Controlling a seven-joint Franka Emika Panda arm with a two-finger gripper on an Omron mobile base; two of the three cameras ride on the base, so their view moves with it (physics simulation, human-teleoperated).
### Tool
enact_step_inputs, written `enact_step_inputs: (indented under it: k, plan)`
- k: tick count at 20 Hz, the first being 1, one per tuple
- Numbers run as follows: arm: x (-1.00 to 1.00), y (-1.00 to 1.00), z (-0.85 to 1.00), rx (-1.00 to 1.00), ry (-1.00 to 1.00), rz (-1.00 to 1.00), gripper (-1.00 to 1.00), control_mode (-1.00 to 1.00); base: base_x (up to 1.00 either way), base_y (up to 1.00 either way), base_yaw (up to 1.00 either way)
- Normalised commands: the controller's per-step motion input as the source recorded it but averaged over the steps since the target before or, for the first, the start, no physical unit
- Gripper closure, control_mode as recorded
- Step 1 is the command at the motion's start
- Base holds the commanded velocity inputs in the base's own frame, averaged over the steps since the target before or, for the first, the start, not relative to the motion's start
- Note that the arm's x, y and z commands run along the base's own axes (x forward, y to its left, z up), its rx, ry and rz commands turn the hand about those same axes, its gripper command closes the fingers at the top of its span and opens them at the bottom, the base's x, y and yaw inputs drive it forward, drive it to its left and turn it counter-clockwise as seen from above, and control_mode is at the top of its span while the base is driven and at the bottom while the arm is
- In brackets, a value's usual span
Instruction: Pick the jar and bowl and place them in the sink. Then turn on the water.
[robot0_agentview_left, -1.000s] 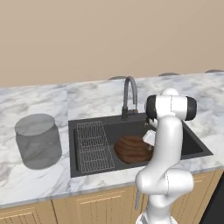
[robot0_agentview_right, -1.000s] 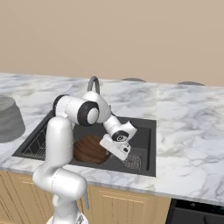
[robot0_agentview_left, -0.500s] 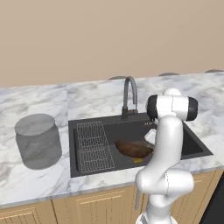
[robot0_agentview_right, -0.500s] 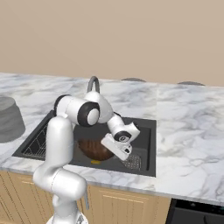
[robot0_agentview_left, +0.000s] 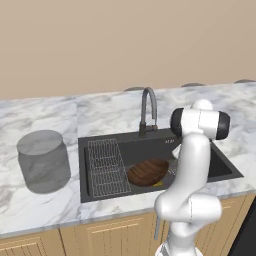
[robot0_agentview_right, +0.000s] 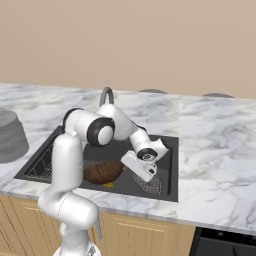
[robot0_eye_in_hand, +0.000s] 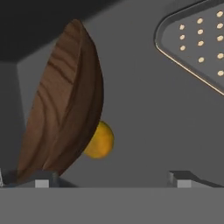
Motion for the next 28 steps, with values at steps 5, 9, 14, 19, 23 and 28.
enact_step_inputs:
  k: [5,9,14,19,23,28]
  plan:
    - [0.0,-0.1,0.55,0.0,-0.01,0.0,-1.0,-1.0,0.0,0.0,0.0]
    - [-0.06,-0.1,0.49,0.0,0.0,0.0,-1.0,-1.0,0.0,0.0,0.0]
    - [-0.38,-0.05,0.51,0.0,-0.05,0.0,-1.0,-1.0,0.0,0.0,0.0]
    - [-0.61,0.0,0.54,0.0,-0.1,0.0,-1.0,-1.0,0.0,0.0,0.0]
    - [-0.69,0.1,0.51,0.0,-0.08,0.0,-1.0,-1.0,0.0,0.0,0.0]
    - [-0.65,0.28,0.4,-0.05,-0.01,0.0,-1.0,-1.0,0.0,0.0,0.0]
